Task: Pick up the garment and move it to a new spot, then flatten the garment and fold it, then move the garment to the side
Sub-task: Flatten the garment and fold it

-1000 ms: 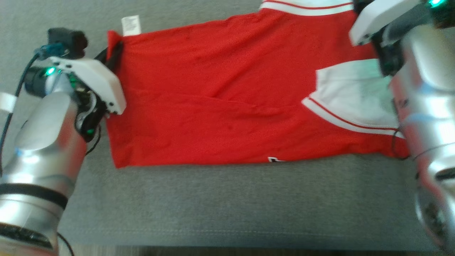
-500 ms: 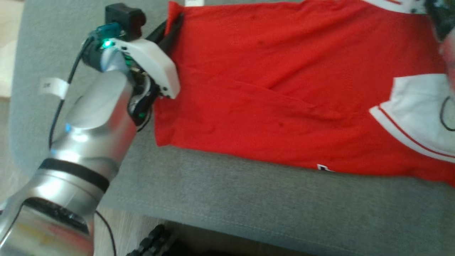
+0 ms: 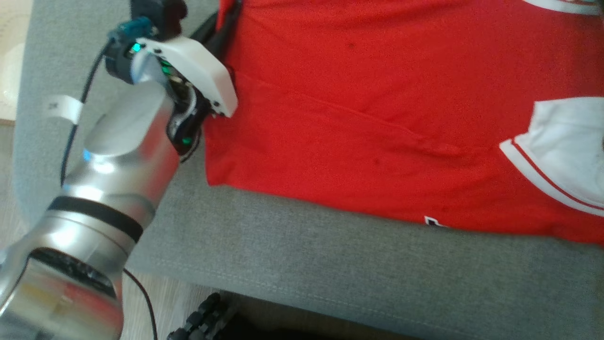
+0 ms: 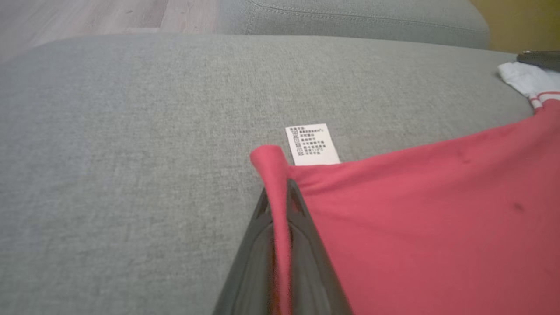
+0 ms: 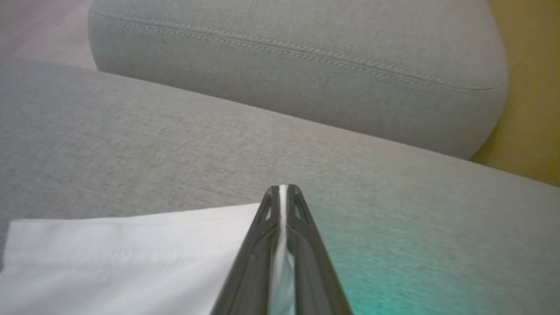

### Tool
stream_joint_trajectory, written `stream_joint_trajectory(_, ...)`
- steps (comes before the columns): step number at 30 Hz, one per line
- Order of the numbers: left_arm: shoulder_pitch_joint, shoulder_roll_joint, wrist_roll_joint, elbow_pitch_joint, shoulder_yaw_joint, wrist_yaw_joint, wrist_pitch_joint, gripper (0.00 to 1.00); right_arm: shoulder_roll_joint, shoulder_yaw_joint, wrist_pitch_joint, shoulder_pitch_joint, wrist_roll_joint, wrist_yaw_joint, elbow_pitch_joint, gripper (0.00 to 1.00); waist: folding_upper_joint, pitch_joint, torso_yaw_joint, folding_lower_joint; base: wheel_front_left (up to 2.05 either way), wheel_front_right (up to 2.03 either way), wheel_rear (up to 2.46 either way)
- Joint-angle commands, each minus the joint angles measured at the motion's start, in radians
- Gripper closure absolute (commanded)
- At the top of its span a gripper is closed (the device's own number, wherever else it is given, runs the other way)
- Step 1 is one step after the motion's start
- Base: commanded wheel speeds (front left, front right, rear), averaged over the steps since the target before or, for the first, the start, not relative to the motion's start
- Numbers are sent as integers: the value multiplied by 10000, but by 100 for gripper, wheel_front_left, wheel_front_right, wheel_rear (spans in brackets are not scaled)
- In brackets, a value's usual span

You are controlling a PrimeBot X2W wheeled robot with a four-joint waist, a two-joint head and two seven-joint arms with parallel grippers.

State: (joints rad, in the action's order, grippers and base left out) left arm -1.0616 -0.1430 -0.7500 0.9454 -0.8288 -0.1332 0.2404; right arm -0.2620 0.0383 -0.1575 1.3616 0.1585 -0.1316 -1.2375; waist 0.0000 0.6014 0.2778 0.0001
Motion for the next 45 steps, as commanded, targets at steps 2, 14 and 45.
stream_joint_trajectory(2,-503,-603,-28,60,456,31,149,100,33,338,498,-49,211,9,504,100,0,-95,-196,-1,0,0,0)
stream_joint_trajectory(14,232,-1350,1318,-918,2188,511,212,100,1038,1868,3041,-383,539,9,747,100,0,-999,-1591,-1,0,0,0)
stream_joint_trajectory(45,6039,-738,3951,-2529,5637,1602,214,0,1581,-2395,3321,-7562,-6192,9,3502,38,0,-3725,-3114,-1,0,0,0)
